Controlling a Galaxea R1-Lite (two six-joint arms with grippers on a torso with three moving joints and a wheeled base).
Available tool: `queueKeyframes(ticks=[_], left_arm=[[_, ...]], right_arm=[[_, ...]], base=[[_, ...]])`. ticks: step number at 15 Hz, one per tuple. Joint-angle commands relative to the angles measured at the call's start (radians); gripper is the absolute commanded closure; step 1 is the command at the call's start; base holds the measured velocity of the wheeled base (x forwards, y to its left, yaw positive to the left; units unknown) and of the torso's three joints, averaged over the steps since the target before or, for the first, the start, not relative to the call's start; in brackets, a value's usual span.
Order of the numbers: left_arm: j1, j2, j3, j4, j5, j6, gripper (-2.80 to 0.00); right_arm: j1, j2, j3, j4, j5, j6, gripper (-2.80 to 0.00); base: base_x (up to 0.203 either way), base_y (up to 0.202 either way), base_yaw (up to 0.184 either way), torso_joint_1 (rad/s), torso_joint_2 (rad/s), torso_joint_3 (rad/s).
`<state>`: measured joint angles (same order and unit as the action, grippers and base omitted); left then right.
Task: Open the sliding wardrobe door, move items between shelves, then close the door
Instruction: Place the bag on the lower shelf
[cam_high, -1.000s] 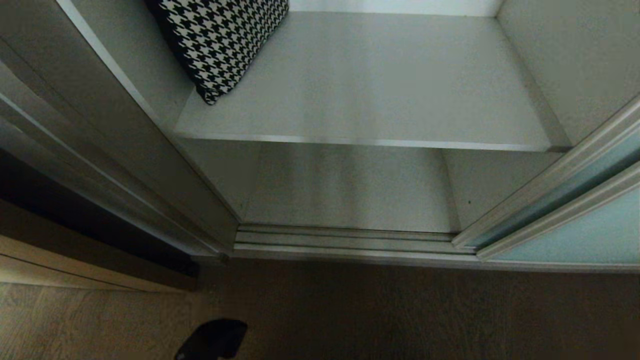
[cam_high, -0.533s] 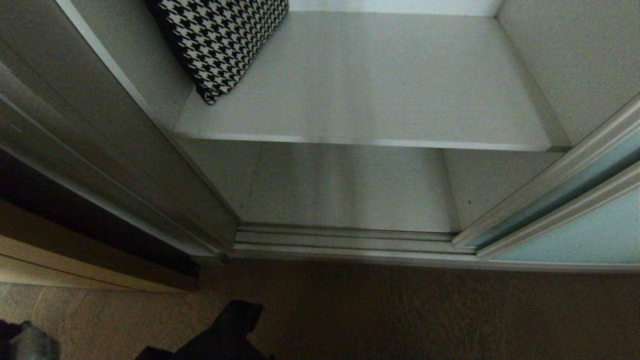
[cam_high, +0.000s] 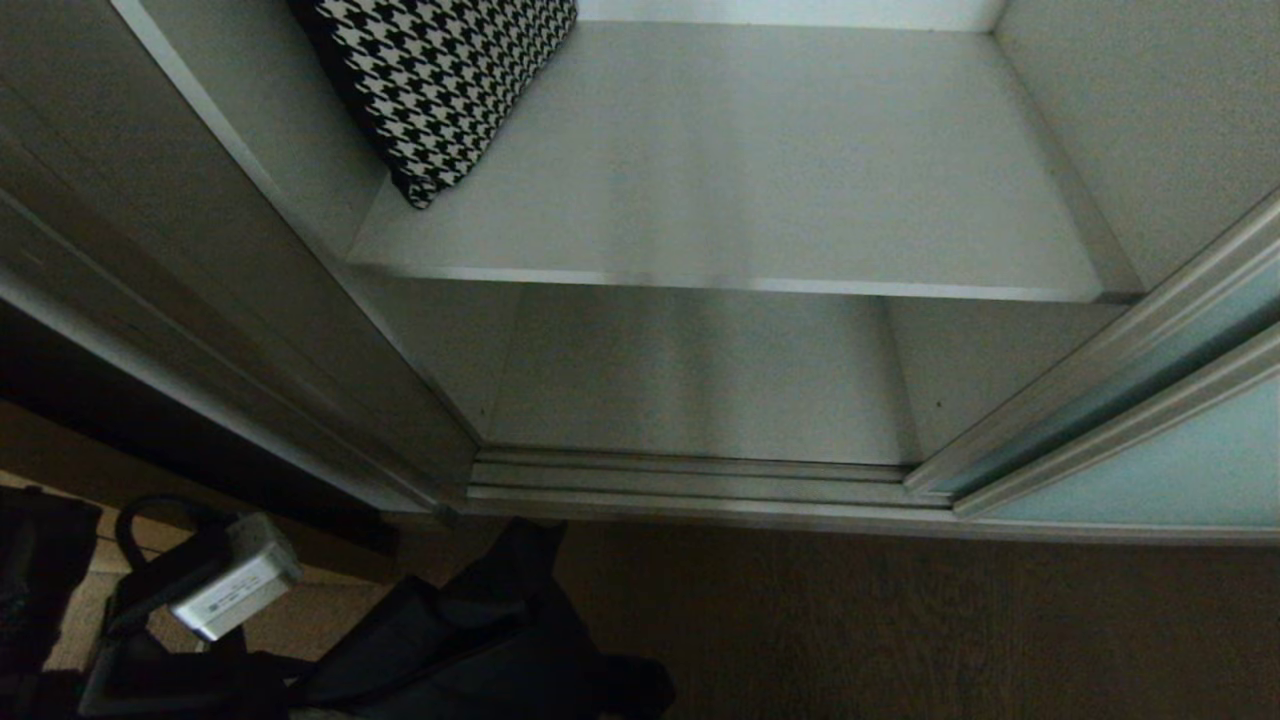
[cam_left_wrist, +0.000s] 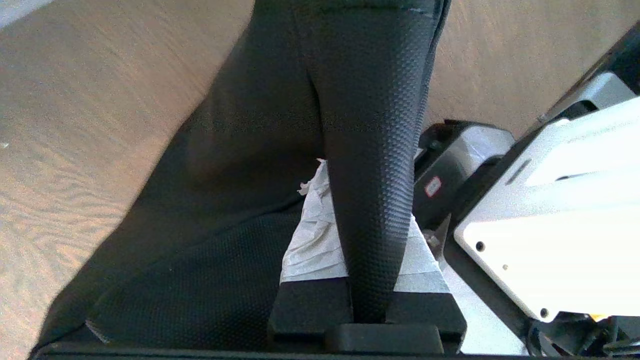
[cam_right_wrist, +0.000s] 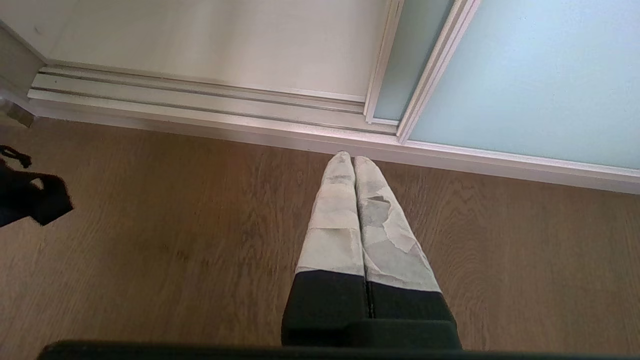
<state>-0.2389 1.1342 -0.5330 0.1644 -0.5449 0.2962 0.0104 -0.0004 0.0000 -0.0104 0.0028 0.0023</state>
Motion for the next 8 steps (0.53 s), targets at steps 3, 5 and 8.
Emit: queueKeyframes(ticks=[3,5,8], left_arm=[[-0.037,0.093,0.021,-0.008,0.013,-0.003,0.0],[-0.036,0.048,0.002,-0.012,0.039,-0.026,0.0],[-0.034,-0.098,-0.032,-0.012,0.097,-0.128,0.0]], right_arm=[[0.0,-0.003,0.002,0.0,0.0,0.0,0.0],[0.0,-0.003,0.0,0.0,0.0,-0.001,0.0],[0.0,-0.003,0.0,0.0,0.0,0.0,0.0]], base=[[0.0,0.0,0.0,0.0,0.0,0.0],[0.0,0.0,0.0,0.0,0.0,0.0],[0.0,0.0,0.0,0.0,0.0,0.0]])
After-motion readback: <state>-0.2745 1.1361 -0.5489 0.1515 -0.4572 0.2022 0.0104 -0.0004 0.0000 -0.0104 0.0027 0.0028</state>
